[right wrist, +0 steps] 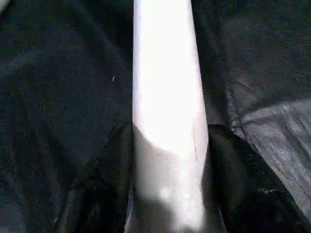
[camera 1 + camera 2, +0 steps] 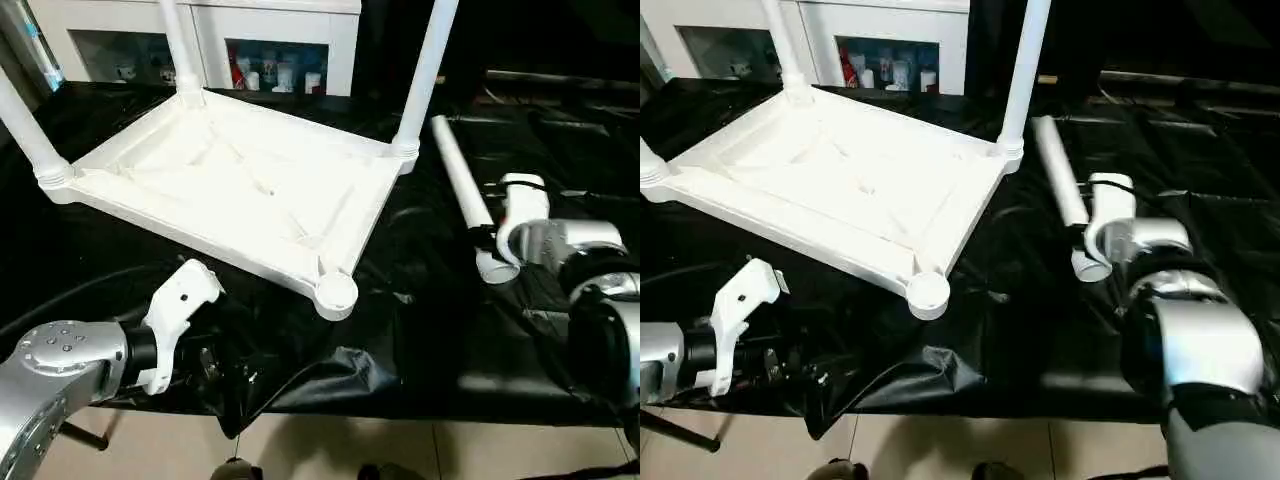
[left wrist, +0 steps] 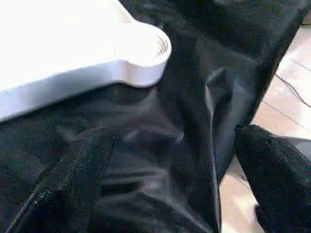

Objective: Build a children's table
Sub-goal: Pick table leg

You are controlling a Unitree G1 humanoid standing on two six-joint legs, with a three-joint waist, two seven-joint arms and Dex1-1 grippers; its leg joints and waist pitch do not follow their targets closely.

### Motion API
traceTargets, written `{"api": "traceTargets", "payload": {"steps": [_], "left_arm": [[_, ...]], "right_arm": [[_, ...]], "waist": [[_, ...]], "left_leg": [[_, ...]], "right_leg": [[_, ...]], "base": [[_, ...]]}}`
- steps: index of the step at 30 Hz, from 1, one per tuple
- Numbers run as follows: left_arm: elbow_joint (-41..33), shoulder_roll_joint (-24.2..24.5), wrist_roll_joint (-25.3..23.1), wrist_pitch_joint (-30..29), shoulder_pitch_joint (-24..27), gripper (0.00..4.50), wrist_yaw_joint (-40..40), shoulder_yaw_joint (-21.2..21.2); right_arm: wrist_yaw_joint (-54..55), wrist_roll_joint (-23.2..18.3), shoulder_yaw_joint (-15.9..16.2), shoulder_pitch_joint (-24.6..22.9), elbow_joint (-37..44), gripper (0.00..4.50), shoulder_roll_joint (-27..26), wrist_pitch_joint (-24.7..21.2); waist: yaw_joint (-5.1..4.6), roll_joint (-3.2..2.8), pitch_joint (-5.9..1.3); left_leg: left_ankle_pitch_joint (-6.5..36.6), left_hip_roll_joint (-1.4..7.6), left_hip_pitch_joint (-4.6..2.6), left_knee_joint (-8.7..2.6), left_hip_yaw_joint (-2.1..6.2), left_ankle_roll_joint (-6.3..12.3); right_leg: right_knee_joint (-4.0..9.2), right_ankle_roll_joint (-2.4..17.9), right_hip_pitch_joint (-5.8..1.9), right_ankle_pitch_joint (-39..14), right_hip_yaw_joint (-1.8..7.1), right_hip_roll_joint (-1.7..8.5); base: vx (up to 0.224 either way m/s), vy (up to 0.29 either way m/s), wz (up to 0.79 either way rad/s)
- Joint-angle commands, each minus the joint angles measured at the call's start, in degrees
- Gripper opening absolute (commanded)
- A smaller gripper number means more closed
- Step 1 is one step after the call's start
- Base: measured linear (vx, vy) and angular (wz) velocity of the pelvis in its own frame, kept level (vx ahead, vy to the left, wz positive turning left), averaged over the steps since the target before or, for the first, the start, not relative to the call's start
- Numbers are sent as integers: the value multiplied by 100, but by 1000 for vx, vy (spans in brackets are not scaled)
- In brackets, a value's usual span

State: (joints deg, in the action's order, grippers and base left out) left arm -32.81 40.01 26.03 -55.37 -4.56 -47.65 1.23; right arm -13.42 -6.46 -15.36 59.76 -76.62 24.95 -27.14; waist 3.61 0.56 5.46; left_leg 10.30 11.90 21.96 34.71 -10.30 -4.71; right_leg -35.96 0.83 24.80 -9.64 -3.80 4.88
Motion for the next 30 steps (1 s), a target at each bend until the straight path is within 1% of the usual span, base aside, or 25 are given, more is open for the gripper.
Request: {"api": "traceTargets", "payload": {"steps": [1, 2, 3, 4, 5, 6, 8, 9, 10, 11, 12, 13, 14, 15, 17, 18, 19, 20, 21, 22, 23, 24, 26, 28, 30], "left_arm": [[104, -51, -82, 202, -129, 450, 68, -106], [104, -51, -82, 202, -129, 450, 68, -106], [281, -225, -180, 348, -301, 450, 216, -170], [372, -315, -222, 422, -389, 450, 282, -197], [624, -665, -268, 592, -661, 450, 508, -245], [659, -713, -273, 616, -698, 450, 538, -250], [877, -987, -277, 767, -913, 450, 664, -282], [1133, -1250, -289, 936, -1118, 450, 799, -311], [1308, -1426, -284, 1012, -1259, 450, 892, -303], [1430, -1560, -262, 1038, -1365, 450, 960, -287], [1526, -1665, -226, 1043, -1450, 450, 1009, -259], [1580, -1724, -206, 1046, -1498, 450, 1036, -244], [1911, -2112, -73, 1073, -1818, 450, 1205, -138], [1911, -2112, -73, 1073, -1818, 450, 1205, -138], [2195, -2445, 26, 1129, -2117, 450, 1326, -75], [2331, -2587, 78, 1146, -2248, 450, 1392, -39], [2579, -2850, 241, 1153, -2505, 450, 1481, 72], [2579, -2850, 241, 1153, -2505, 450, 1481, 72], [2783, -3066, 389, 1114, -2721, 450, 1565, 182], [2937, -3264, 545, 1070, -2913, 450, 1627, 284], [2997, -3344, 613, 1046, -2988, 450, 1650, 326], [3183, -3617, 892, 907, -3237, 450, 1719, 471], [3251, -3725, 1013, 835, -3325, 450, 1745, 536], [3398, -4033, 1320, 732, -3515, 450, 1802, 647], [3453, -4164, 1455, 708, -3589, 450, 1834, 694]], "right_arm": [[83, -265, -232, -233, -45, 193, -75, 171], [83, -265, -232, -233, -45, 192, -75, 171], [122, -474, -499, -290, 21, 192, -89, 492], [129, -595, -644, -313, 58, 191, -100, 648], [-20, -938, -1021, -391, 200, 191, -130, 1010], [-42, -985, -1073, -401, 221, 191, -134, 1058], [-201, -1297, -1384, -507, 391, 191, -201, 1303], [-664, -1595, -1605, -665, 680, 190, -328, 1588], [-954, -1764, -1707, -792, 937, 190, -431, 1725], [-1213, -1904, -1776, -897, 1171, 190, -520, 1808], [-1409, -2024, -1801, -1001, 1406, 190, -605, 1779], [-1519, -2091, -1815, -1059, 1539, 190, -653, 1763], [-1943, -2263, -1606, -1550, 2501, 190, -963, 1628], [-1943, -2263, -1606, -1550, 2501, 190, -963, 1628], [-2304, -2416, -1324, -2084, 3471, 190, -1291, 1716], [-2423, -2576, -1275, -2291, 3868, 189, -1428, 1658], [-2668, -3066, -1196, -2686, 4724, 189, -1645, 1269], [-2668, -3066, -1196, -2686, 4724, 189, -1645, 1269], [-2843, -3512, -1143, -3008, 5434, 189, -1798, 840], [-2996, -3892, -1053, -3287, 6035, 189, -1898, 471], [-3057, -4042, -1012, -3396, 6266, 189, -1933, 321], [-3274, -4492, -804, -3741, 6963, 189, -2000, -163], [-3374, -4624, -669, -3876, 7205, 188, -2000, -305], [-3801, -4696, -86, -4169, 7552, 188, -1798, -779], [-3951, -4644, 147, -4269, 7646, 188, -1731, -899]], "waist": [[28, -112, -473], [28, -111, -475], [22, -152, -499], [15, -131, -491], [-1, -144, -506], [18, -137, -522], [3, -170, -550], [7, -185, -550], [16, -177, -566], [24, -271, -575], [13, -277, -590], [13, -277, -590], [2, -279, -598], [22, -262, -592], [32, -275, -631], [18, -252, -646], [17, -215, -626], [67, -259, -652], [44, -215, -659], [78, -243, -652], [65, -177, -634], [112, -218, -650], [139, -163, -653], [162, -153, -642], [185, -178, -636]], "left_leg": [[1507, 23, -91, -369, -20, -124], [1533, 25, -90, -369, -13, -134], [1623, 19, -106, -355, -11, -141], [1671, 13, -102, -355, -19, -131], [1717, 1, -89, -348, -20, -108], [1701, 0, -107, -334, -26, -80], [1501, -8, -44, -327, -9, -9], [1552, -11, -62, -307, -27, 43], [1509, -13, -63, -301, -21, 72], [1446, -24, -52, -298, -11, 95], [1312, -12, -12, -299, 14, 148], [1312, -12, -12, -299, 14, 148], [1247, -14, -14, -294, 10, 219], [1201, -26, -27, -284, -19, 302], [998, -21, -10, -289, 2, 345], [907, -12, 18, -294, 24, 352], [909, -35, 22, -291, -3, 385], [931, -12, -40, -282, 12, 432], [838, 0, 7, -303, 30, 436], [777, -9, 4, -304, 32, 442], [797, -21, -15, -302, 3, 481], [771, -17, -15, -301, 15, 508], [737, 3, 23, -315, 33, 510], [766, -5, 11, -316, 18, 448], [829, 16, -3, -330, 26, 408]], "right_leg": [[377, 1370, -345, -1153, 193, 196], [380, 1356, -347, -1212, 189, 199], [403, 1296, -343, -1354, 182, 202], [423, 1265, -334, -1427, 182, 192], [438, 1203, -354, -1534, 177, 192], [453, 1167, -347, -1580, 179, 199], [436, 1168, -387, -1566, 160, 197], [480, 1113, -359, -1676, 158, 194], [471, 1106, -370, -1673, 154, 199], [453, 1108, -383, -1622, 150, 193], [441, 1136, -411, -1586, 132, 205], [441, 1136, -411, -1586, 132, 205], [458, 1140, -407, -1564, 130, 195], [514, 1053, -391, -1598, 139, 178], [492, 1094, -409, -1517, 129, 183], [482, 1080, -433, -1542, 124, 197], [522, 1024, -424, -1604, 129, 170], [515, 963, -394, -1634, 146, 183], [494, 991, -423, -1567, 133, 183], [504, 940, -427, -1571, 133, 174], [553, 923, -405, -1602, 146, 151], [532, 896, -421, -1592, 144, 159], [521, 870, -430, -1659, 130, 184], [581, 773, -402, -1865, 136, 188], [602, 763, -399, -1925, 140, 192]], "base": [[0, 0, 0], [0, 0, 0], [0, 0, 0], [0, 0, 0], [0, 0, 0], [0, 0, 0], [0, 0, 0], [0, 0, 0], [0, 0, 0], [0, 0, 0], [0, 0, 0], [0, 0, 0], [0, 0, 0], [0, 0, 0], [0, 0, 0], [0, 0, 0], [0, 0, 0], [0, 0, 0], [0, 0, 0], [0, 0, 0], [0, 0, 0], [0, 0, 0], [0, 0, 0], [0, 0, 0], [0, 0, 0]]}}
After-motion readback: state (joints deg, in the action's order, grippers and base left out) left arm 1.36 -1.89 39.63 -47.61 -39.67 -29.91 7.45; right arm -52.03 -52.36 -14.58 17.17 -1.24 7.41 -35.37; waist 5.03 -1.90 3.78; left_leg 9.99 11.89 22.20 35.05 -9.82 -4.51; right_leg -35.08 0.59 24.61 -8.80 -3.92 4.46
